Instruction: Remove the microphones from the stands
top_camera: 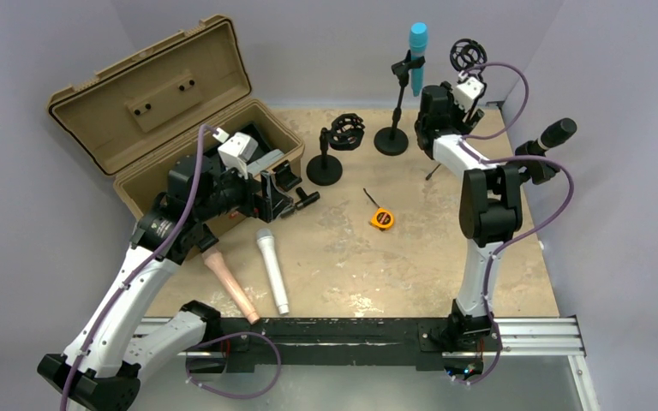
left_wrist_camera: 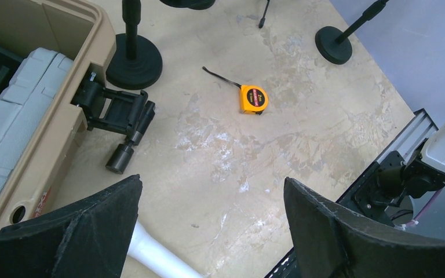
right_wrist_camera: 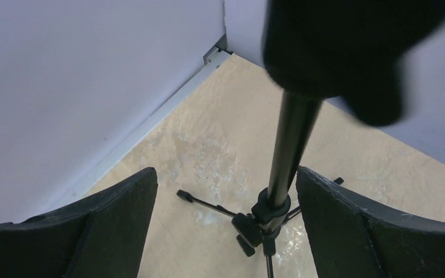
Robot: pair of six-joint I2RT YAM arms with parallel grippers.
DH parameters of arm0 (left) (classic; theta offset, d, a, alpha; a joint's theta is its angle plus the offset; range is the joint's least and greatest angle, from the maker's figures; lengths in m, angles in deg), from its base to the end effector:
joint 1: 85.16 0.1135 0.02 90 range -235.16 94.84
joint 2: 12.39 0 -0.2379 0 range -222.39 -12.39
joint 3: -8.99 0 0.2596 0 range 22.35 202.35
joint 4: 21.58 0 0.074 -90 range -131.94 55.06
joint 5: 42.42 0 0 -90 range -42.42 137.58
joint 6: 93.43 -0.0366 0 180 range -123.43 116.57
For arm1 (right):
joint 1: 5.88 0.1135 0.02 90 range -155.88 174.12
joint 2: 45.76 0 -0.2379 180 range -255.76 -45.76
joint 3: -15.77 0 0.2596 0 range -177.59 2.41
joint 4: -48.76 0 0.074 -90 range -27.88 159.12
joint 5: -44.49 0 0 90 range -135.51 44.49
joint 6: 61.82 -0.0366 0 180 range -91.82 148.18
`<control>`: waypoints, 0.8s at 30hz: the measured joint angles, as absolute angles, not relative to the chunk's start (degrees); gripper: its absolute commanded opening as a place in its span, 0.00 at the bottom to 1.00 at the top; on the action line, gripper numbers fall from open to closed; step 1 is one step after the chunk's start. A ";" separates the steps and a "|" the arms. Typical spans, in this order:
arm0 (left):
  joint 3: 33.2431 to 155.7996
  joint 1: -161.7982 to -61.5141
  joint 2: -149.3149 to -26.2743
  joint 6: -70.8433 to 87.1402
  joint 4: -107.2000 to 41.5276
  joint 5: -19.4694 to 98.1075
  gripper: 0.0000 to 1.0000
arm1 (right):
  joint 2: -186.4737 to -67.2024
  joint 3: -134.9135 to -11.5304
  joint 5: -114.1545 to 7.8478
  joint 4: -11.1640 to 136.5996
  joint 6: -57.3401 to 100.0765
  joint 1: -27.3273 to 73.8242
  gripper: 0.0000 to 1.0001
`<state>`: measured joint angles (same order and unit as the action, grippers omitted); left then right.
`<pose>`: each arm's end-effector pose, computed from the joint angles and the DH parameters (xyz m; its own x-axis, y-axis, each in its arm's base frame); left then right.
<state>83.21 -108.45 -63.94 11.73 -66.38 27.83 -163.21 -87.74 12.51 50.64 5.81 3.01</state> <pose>0.1899 -0.0952 0.3590 -0.5065 -0.0499 -0.8608 0.5462 0.7539 -0.3651 0.4706 0.0422 0.2366 0.0266 0.2082 -0.9777 0.7724 0.6165 0.1523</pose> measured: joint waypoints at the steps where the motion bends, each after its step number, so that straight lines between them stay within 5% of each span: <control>1: 83.21 -108.45 -63.98 11.70 -66.36 27.83 0.89 | -163.62 -87.74 12.16 50.46 6.42 2.92 0.83; 8: 83.21 -108.45 -64.66 11.70 -66.38 27.81 0.89 | -164.87 -85.18 10.02 46.16 12.19 2.66 0.67; 15: 83.21 -108.45 -65.03 11.70 -66.36 27.70 0.89 | -164.82 -80.76 8.27 40.01 17.37 2.39 0.31; 24: 83.21 -108.45 -65.03 11.73 -66.36 27.57 0.89 | -158.55 -71.26 5.97 36.63 17.75 2.35 0.18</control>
<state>83.21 -108.45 -65.03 11.73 -66.36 27.57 -158.55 -71.26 5.97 36.63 17.75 2.35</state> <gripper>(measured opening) 0.896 0.382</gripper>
